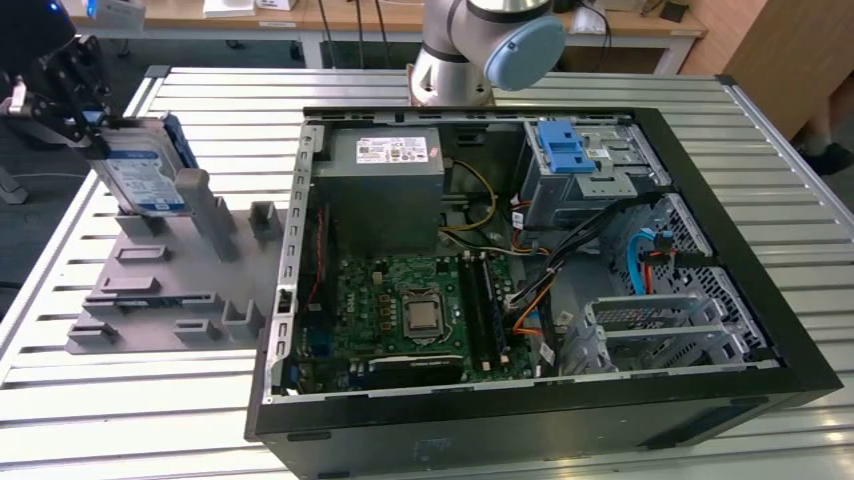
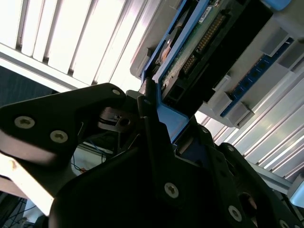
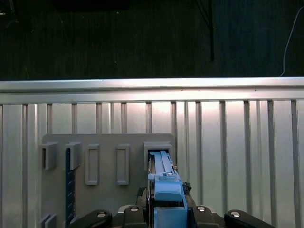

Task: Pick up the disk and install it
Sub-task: 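Pick up the disk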

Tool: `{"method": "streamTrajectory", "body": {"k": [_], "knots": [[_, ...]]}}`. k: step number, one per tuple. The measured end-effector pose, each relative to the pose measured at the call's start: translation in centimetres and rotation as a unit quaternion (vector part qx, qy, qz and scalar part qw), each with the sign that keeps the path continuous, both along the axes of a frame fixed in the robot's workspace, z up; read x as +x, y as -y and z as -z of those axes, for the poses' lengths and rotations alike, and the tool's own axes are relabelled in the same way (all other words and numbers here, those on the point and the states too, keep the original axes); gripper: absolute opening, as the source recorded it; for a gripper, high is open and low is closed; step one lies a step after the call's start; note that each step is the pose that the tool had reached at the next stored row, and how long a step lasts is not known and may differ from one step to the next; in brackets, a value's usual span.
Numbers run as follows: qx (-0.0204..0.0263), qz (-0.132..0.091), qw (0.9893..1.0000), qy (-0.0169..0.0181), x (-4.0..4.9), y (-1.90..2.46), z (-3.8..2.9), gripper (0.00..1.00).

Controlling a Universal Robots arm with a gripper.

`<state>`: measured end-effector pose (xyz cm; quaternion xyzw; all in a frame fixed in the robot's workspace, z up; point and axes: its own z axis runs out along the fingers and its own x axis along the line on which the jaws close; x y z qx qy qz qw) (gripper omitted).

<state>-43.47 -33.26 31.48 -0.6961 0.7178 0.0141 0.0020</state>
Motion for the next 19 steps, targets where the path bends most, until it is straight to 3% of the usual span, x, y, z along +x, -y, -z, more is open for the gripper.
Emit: {"method": "streamTrajectory", "body": {"k": [19], "knots": [[0.0001, 0.000, 1.0000, 0.0001, 0.00, -0.01, -0.87, 0.36]]}}
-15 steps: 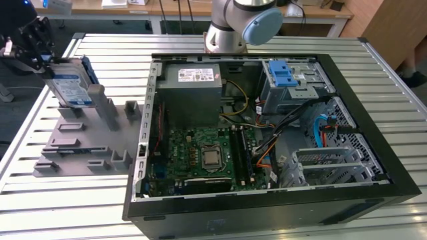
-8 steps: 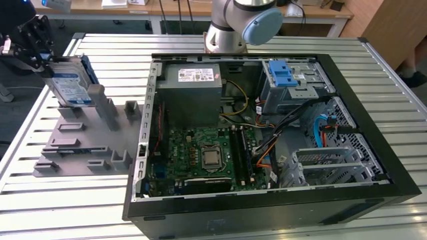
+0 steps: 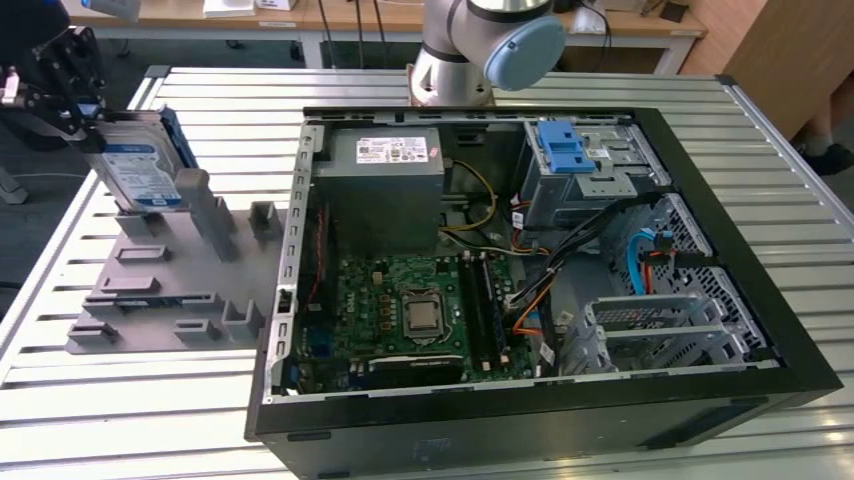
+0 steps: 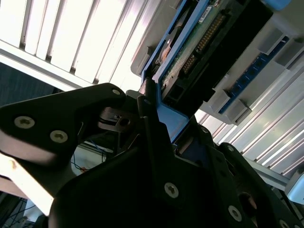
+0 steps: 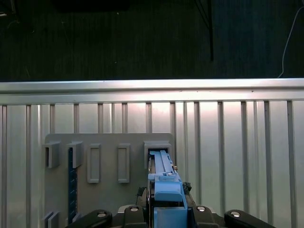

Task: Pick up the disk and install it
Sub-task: 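Pick up the disk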

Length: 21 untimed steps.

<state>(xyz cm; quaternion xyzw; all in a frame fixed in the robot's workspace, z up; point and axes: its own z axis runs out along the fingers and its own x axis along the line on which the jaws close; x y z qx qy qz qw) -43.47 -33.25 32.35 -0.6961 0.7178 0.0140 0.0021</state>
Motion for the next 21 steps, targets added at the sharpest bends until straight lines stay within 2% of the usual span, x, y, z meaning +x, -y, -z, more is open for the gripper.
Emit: {"method": "streamTrajectory", "body": {"k": [21], "knots": [[0.0000, 0.000, 1.0000, 0.0000, 0.00, -0.01, -1.00, 0.36]]}}
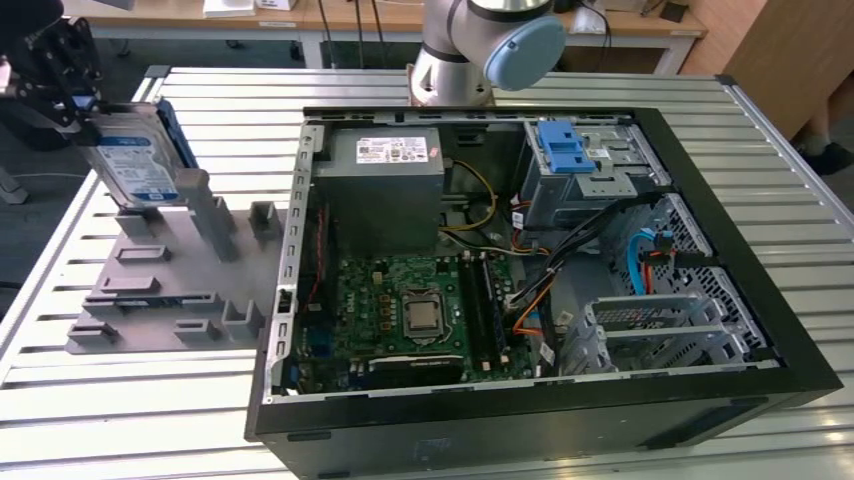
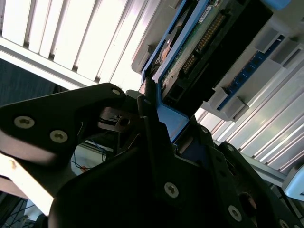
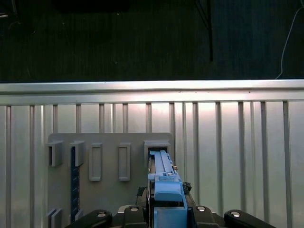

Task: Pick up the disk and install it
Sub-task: 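Pick up the disk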

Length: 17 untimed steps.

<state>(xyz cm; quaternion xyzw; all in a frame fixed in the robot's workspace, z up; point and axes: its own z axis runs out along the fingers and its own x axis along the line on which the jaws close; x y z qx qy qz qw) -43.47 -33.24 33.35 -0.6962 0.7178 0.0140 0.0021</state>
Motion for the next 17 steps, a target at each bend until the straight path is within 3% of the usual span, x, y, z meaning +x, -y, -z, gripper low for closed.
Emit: {"method": "streamTrajectory", "body": {"k": [10, 17], "knots": [[0.0000, 0.000, 1.0000, -0.0001, 0.00, -0.01, -0.45, 0.36], [0.0000, 0.000, 1.0000, 0.0000, 0.00, -0.01, -1.15, 0.36]]}}
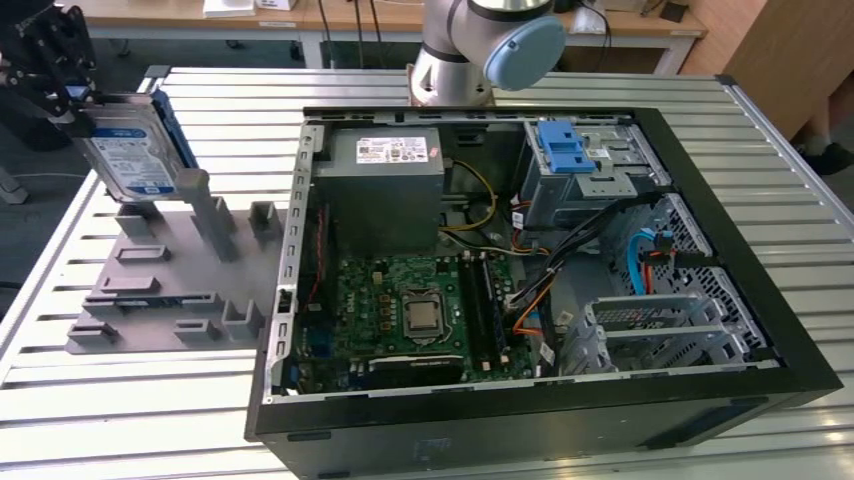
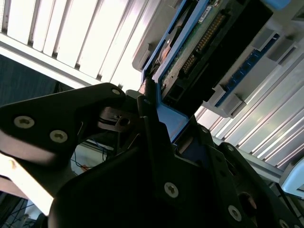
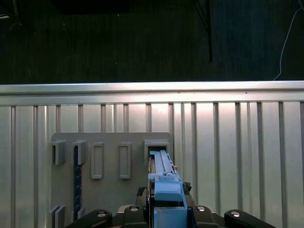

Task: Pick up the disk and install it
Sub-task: 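Pick up the disk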

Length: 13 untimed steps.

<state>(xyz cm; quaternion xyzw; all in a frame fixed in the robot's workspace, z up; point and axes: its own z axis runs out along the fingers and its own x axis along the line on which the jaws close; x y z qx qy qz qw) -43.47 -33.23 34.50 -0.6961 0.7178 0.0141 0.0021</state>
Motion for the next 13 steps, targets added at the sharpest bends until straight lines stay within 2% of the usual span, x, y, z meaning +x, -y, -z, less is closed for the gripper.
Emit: {"method": "streamTrajectory", "body": {"k": [13], "knots": [[0.0000, 0.000, 1.0000, 0.0000, 0.00, -0.01, -1.27, 0.36]]}}
